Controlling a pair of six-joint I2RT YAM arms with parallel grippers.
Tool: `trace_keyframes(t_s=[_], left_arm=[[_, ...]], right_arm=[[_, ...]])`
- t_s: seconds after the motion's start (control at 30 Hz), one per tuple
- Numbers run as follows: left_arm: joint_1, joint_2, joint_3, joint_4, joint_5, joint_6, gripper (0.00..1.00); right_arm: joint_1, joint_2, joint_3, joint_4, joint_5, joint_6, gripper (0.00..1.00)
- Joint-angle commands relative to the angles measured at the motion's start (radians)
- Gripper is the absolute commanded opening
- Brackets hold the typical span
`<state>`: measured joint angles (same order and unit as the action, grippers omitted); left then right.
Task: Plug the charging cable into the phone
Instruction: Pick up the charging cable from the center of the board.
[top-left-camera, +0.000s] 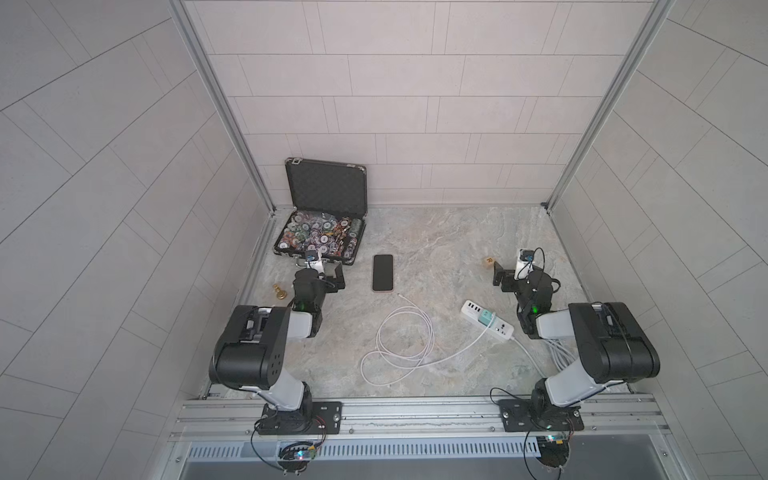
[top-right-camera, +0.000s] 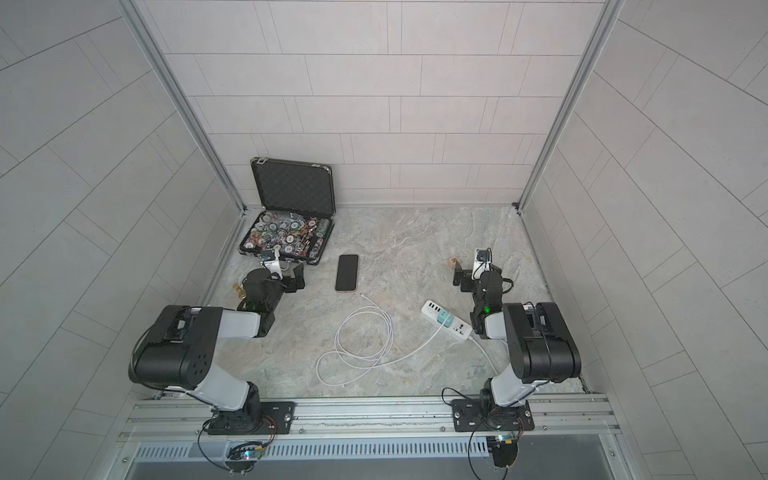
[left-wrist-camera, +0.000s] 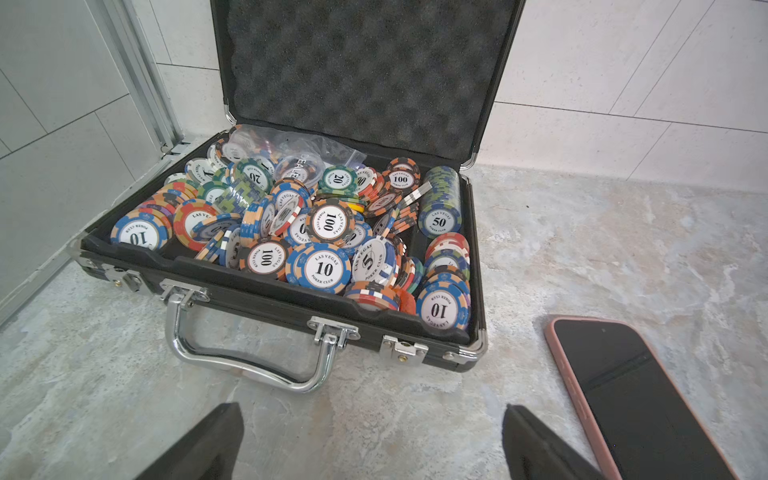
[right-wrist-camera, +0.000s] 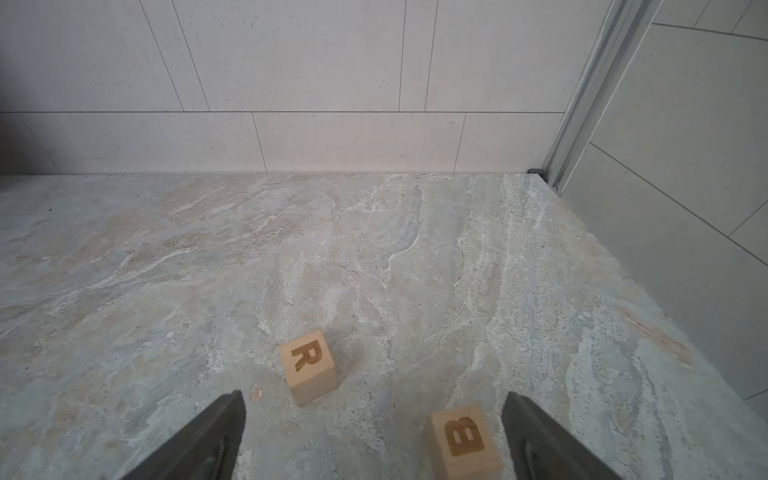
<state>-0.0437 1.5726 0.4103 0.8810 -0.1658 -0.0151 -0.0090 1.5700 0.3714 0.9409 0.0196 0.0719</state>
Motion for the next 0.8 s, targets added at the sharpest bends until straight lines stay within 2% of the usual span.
trace_keyframes(t_s=[0.0, 0.67, 0.77], left_arm=[[0.001, -0.001, -0.004, 0.003, -0.002, 0.0, 1.0], [0.0, -0.006, -0.007, 0.004, 0.002, 0.002, 1.0], [-0.004, -0.044, -0.01, -0.009, 0.029, 0.02, 1.0]], right_arm=[[-0.002, -0.004, 0.004, -0.008, 0.01, 0.006, 1.0], [-0.002, -0.012, -0.009, 0.012, 0.012, 0.011, 1.0], [-0.002, -0.091, 0.014, -0.101, 0.021, 0.014, 1.0]])
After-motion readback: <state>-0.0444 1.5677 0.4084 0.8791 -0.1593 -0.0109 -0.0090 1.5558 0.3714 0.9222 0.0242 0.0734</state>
